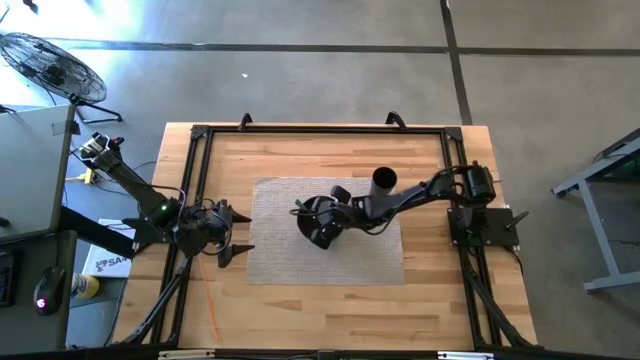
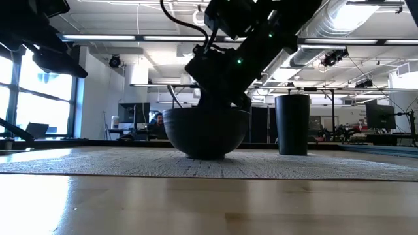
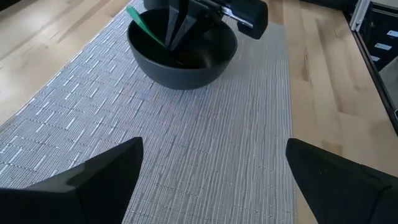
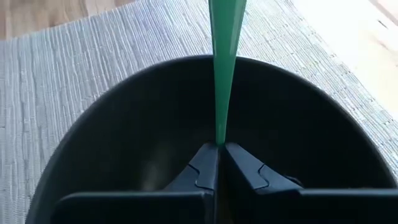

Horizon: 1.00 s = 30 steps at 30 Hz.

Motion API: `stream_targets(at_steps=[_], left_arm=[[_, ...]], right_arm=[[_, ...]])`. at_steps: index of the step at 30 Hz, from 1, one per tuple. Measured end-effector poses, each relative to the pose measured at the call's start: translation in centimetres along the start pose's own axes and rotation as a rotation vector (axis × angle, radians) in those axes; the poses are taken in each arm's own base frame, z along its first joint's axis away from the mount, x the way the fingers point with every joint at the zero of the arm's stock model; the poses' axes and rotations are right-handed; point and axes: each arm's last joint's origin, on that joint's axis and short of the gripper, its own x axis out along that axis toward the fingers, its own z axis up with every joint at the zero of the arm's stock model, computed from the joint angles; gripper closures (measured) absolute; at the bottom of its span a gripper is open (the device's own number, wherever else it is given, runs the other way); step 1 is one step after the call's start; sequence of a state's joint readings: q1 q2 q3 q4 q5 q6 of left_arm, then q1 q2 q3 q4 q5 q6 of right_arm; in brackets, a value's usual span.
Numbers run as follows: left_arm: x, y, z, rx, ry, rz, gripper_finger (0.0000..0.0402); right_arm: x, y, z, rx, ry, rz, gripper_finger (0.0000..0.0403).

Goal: Pick & Place Utensil
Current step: Put the green spoon into the black bowl on the gray mat, then put the blue fork into the black bowl on the gray mat

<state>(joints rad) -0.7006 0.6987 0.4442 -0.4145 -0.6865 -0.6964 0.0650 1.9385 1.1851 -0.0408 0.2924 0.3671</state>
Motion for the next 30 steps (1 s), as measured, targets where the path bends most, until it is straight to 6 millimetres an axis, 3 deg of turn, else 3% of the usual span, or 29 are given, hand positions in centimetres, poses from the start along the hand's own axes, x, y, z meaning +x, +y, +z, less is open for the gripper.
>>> stream_targets(at_steps=[18,30], left_arm=[[0.0,-0.02,-0.06,0.001,0.014,-0.012,0.0012],[0.0,0.04,-0.04,0.004,0.004,0.003,0.0012]], right_arm=[[0.04,-0.08,0.07,-0.028,0.001,0.013,0.0387],[0.05,-0.15,0.16,-0.03,-0.012,-0.007,0.0321]])
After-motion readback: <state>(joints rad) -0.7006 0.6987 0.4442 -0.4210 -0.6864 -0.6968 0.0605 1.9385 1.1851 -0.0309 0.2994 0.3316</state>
